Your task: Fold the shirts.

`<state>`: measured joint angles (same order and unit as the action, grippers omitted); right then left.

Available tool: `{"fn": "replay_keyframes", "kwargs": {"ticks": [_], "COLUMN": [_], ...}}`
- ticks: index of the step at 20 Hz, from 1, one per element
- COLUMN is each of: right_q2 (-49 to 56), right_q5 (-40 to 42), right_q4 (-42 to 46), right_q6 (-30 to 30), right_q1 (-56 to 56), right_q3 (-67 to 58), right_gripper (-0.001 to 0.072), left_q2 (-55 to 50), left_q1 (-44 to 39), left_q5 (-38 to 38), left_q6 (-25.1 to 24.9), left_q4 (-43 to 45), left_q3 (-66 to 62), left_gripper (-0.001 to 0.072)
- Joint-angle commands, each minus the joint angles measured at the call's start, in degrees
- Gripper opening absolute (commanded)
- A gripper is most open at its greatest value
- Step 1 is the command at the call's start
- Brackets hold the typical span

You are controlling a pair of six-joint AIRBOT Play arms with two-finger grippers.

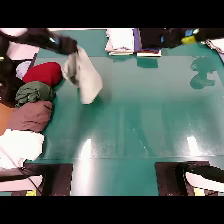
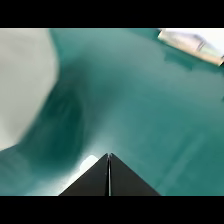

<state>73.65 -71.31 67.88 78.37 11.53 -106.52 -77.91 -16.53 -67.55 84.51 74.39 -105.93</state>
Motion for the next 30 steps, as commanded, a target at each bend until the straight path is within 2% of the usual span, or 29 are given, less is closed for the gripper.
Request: {"fn": "replay_keyframes", "kwargs": {"ticks": [1, 6, 9, 10, 11, 12, 14, 17, 20, 24, 30], "right_q2": [0.00, 0.02, 0.00, 0.00, 0.00, 0.00, 0.00, 0.00, 0.04, 0.07, 0.07], "right_q5": [-0.24, -0.87, -1.62, -2.01, -2.54, -3.06, -4.15, -4.28, -4.35, -4.35, -4.39], "right_q4": [4.81, 7.34, 7.30, 7.32, 7.30, 7.30, 7.30, 7.23, 7.19, 7.19, 7.23], "right_q6": [1.92, 3.89, 4.15, 4.15, 4.15, 4.15, 4.15, 4.15, 4.55, 4.74, 5.20], "right_q1": [-0.07, -0.31, -0.31, -0.31, -0.31, -0.31, -0.31, -0.31, -0.31, -0.31, -0.31], "right_q3": [-6.82, -8.83, -8.68, -8.68, -8.68, -8.68, -8.68, -8.68, -8.68, -8.68, -8.68], "right_gripper": [0.0019, 0.0019, 0.0018, 0.0019, 0.0019, 0.0019, 0.0019, 0.0019, 0.0019, 0.0019, 0.0019], "left_q2": [8.70, 5.07, 0.22, -1.16, -2.05, -2.64, -2.60, -2.60, -2.62, -5.95, -13.07], "left_q1": [-4.52, -20.59, -25.97, -26.27, -26.14, -25.51, -22.80, -17.31, -15.87, -15.87, -15.87], "left_q5": [-0.74, -3.63, -4.48, -4.87, -5.33, -6.01, -6.95, -6.62, -3.76, 7.02, 12.76], "left_q6": [-1.25, -5.51, -8.37, -8.50, -8.33, -6.91, -3.43, 1.20, 1.14, 1.01, 2.56], "left_q4": [0.66, 0.68, 0.59, 0.61, 1.03, 2.62, 6.88, 7.48, 7.39, 0.44, -4.22], "left_q3": [-1.75, -0.35, 3.21, 4.63, 5.73, 6.47, 6.99, 9.66, 20.04, 33.70, 33.94], "left_gripper": [0.0025, 0.0027, 0.0030, 0.0170, 0.0499, 0.0610, 0.0611, 0.0612, 0.0612, 0.0613, 0.0611]}}
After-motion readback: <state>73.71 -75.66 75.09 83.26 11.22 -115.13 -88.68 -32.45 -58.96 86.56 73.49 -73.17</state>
